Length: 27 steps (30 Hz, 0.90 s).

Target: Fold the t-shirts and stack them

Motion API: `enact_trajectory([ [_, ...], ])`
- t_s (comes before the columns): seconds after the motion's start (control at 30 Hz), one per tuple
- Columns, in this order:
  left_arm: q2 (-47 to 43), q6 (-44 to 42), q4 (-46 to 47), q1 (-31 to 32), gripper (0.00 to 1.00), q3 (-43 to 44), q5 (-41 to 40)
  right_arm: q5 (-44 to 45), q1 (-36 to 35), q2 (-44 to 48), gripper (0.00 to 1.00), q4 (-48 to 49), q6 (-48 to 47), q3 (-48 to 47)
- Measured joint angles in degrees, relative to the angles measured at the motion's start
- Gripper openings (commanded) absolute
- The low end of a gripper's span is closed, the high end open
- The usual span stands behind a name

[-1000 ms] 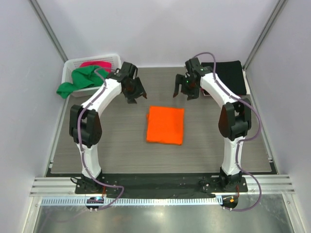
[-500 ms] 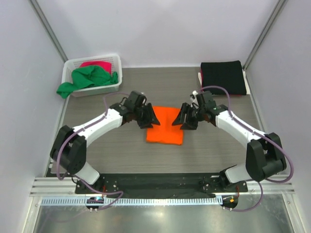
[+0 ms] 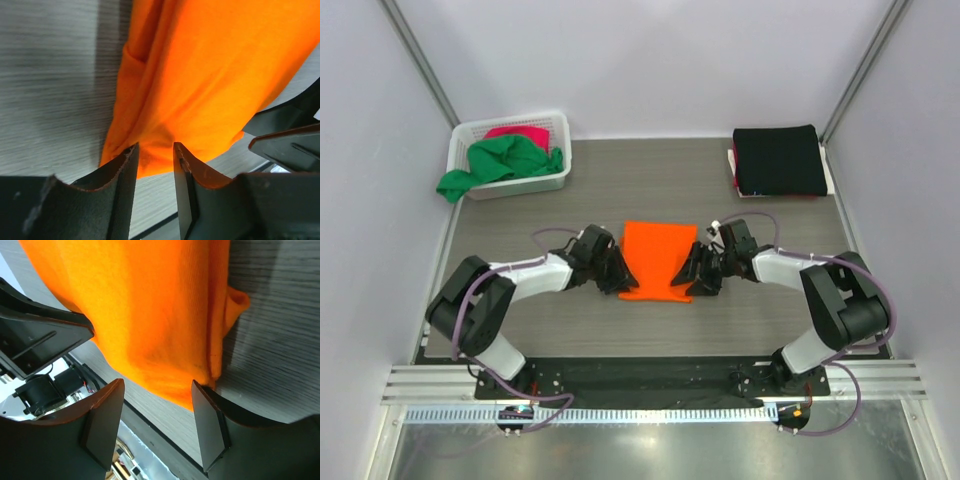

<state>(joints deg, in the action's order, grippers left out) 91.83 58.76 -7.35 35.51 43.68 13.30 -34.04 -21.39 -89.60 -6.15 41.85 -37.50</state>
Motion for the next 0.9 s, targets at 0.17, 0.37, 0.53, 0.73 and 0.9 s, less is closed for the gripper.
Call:
enact_trajectory([
  [0.17,-3.04,1.31,5.14,0.07,0.41,-4.85,-1.27,0.55,-0.09,1.92,0.7,1.38,0.28,1.46],
  [0.37,-3.28,-4.07,-6.84,0.46,0.66,3.04,-5.4,6.95,-0.55,8.98,0.94,-10.34,-3.02,-1.05],
  [0.53,-3.32,-11.43,-24.85,0.31,0.72,18.49,-14.27,11.52,0.5,13.88,0.96,-17.81,-6.12,-7.52],
  [0.73,-9.46,-16.28,-36.85,0.24,0.72,27.52,-20.61,12.37,3.8,8.94,0.87,-17.73,-9.33,-12.66],
  [0.9,-16.15,-17.53,-43.39,0.2,0.72,27.47,-23.3,9.66,7.91,0.28,0.73,-13.57,-10.32,-12.94],
])
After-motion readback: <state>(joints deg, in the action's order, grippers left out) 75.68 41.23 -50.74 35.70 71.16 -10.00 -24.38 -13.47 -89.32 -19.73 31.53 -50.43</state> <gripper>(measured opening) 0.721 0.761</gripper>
